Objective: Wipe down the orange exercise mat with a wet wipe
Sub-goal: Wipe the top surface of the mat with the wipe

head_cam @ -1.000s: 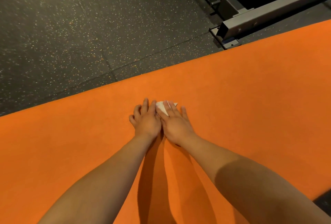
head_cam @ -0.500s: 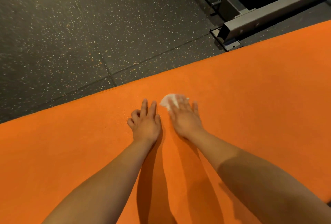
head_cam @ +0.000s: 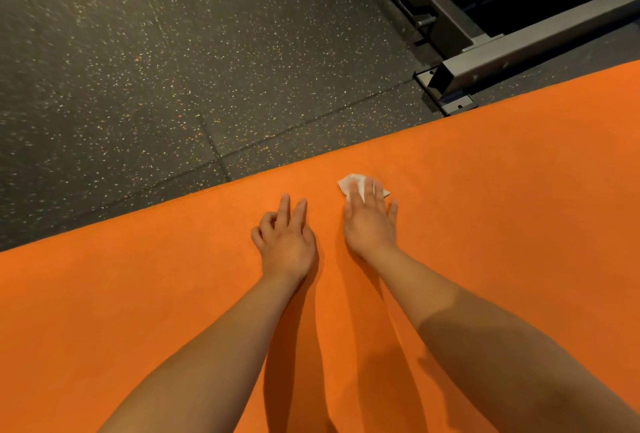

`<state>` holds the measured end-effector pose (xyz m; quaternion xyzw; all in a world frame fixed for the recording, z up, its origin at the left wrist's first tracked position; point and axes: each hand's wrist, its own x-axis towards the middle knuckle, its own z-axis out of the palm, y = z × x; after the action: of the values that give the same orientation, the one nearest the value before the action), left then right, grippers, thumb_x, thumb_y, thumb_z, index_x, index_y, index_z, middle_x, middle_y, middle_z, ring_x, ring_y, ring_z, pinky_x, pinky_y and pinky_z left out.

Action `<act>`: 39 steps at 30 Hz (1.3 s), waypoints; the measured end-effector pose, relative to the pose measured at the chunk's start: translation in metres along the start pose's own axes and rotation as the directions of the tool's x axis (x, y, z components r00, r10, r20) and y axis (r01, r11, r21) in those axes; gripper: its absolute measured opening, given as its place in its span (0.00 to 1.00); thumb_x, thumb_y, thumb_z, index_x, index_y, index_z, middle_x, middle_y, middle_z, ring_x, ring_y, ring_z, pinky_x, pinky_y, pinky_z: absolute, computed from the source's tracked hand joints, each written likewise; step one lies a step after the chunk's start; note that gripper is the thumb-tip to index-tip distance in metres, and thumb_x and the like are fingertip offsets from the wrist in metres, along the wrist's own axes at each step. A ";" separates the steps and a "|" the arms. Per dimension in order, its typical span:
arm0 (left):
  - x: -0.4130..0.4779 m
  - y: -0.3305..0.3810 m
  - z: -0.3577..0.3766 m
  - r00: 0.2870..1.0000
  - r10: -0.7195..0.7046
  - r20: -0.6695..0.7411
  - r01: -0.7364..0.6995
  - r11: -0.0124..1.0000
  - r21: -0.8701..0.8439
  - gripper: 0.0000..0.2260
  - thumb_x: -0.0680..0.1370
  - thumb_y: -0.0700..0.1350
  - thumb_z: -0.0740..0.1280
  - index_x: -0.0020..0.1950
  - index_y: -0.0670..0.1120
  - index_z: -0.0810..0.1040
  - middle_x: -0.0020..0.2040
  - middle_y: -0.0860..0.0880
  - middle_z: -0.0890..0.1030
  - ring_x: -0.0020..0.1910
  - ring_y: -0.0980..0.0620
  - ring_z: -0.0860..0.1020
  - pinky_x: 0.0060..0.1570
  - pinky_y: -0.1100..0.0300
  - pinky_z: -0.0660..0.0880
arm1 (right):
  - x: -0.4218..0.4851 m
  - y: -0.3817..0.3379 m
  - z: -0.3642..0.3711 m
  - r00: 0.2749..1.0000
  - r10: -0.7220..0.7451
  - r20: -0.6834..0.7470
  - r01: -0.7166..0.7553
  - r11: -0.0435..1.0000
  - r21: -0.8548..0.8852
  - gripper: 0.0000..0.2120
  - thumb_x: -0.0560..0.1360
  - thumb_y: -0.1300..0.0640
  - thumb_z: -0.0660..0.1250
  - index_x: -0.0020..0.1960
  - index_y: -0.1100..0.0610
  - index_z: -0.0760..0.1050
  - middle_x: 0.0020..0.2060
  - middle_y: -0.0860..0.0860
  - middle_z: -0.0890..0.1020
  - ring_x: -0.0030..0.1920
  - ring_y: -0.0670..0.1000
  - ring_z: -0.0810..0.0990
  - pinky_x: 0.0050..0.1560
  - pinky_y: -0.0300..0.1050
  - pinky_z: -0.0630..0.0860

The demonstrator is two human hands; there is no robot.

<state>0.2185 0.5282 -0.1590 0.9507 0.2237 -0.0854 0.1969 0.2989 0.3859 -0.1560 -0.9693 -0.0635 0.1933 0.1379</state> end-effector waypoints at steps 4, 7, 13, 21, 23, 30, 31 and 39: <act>0.020 0.002 -0.012 0.999 -0.040 0.032 0.041 0.998 -0.037 0.25 0.82 0.52 0.56 0.79 0.61 0.57 0.82 0.54 0.51 0.69 0.44 0.59 0.67 0.45 0.56 | -0.014 -0.033 0.017 0.942 -0.318 0.106 0.322 0.946 -0.025 0.26 0.86 0.51 0.46 0.83 0.48 0.45 0.82 0.52 0.44 0.81 0.51 0.38 0.78 0.62 0.38; 0.030 0.008 -0.012 0.996 -0.067 0.060 0.067 0.998 -0.004 0.25 0.83 0.52 0.53 0.80 0.62 0.54 0.83 0.54 0.45 0.68 0.45 0.58 0.65 0.45 0.57 | -0.006 -0.028 0.016 0.915 -0.392 0.098 0.400 0.912 -0.088 0.26 0.86 0.51 0.47 0.83 0.46 0.44 0.82 0.48 0.43 0.81 0.49 0.37 0.77 0.60 0.35; 0.029 0.015 -0.006 0.991 -0.116 0.073 0.120 0.992 -0.044 0.24 0.83 0.53 0.50 0.79 0.64 0.51 0.82 0.57 0.42 0.69 0.47 0.56 0.68 0.43 0.54 | 0.022 -0.036 0.003 0.994 -0.108 0.018 0.108 0.994 -0.001 0.28 0.85 0.53 0.49 0.83 0.49 0.44 0.82 0.50 0.42 0.81 0.51 0.37 0.78 0.63 0.38; 0.028 0.011 -0.002 0.993 -0.095 0.072 0.097 0.995 -0.035 0.25 0.83 0.54 0.48 0.80 0.65 0.47 0.82 0.57 0.40 0.69 0.48 0.54 0.67 0.44 0.50 | 0.061 -0.006 -0.013 0.997 -0.079 -0.024 0.079 0.997 -0.005 0.26 0.86 0.52 0.45 0.83 0.48 0.45 0.82 0.49 0.43 0.81 0.51 0.38 0.77 0.63 0.36; 0.031 0.010 0.000 0.993 -0.103 0.059 0.104 0.994 -0.030 0.25 0.83 0.54 0.48 0.80 0.65 0.47 0.82 0.57 0.40 0.69 0.48 0.54 0.67 0.44 0.50 | 0.071 -0.010 -0.014 0.998 0.023 -0.054 -0.021 0.999 0.038 0.27 0.86 0.52 0.44 0.83 0.51 0.43 0.82 0.51 0.41 0.81 0.52 0.36 0.78 0.63 0.37; 0.037 0.007 0.001 0.994 -0.068 0.081 0.072 0.997 -0.038 0.24 0.84 0.54 0.49 0.80 0.65 0.47 0.81 0.58 0.38 0.69 0.49 0.53 0.67 0.44 0.48 | 0.061 -0.052 -0.001 0.969 -0.242 0.043 0.242 0.970 0.019 0.30 0.84 0.55 0.53 0.83 0.49 0.46 0.82 0.49 0.43 0.81 0.50 0.38 0.77 0.64 0.36; 0.038 0.006 0.000 0.994 -0.069 0.089 0.073 0.996 -0.042 0.25 0.84 0.54 0.50 0.80 0.64 0.48 0.81 0.58 0.38 0.69 0.49 0.53 0.68 0.43 0.48 | 0.058 -0.054 0.000 0.962 -0.268 0.062 0.267 0.963 0.014 0.31 0.84 0.55 0.54 0.83 0.49 0.46 0.82 0.49 0.43 0.81 0.49 0.38 0.77 0.64 0.36; 0.009 -0.005 0.005 1.000 0.012 0.023 -0.006 0.973 -0.231 0.27 0.83 0.47 0.58 0.82 0.56 0.54 0.83 0.54 0.47 0.79 0.53 0.46 0.76 0.48 0.41 | 0.000 -0.036 0.018 0.919 -0.383 0.093 0.384 0.923 0.001 0.29 0.84 0.53 0.54 0.82 0.43 0.48 0.82 0.44 0.48 0.81 0.46 0.41 0.77 0.64 0.38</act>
<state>0.2239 0.5336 -0.1670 0.9213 0.2255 -0.0692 0.3092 0.2894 0.4249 -0.1617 -0.9294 -0.2600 0.2062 0.1617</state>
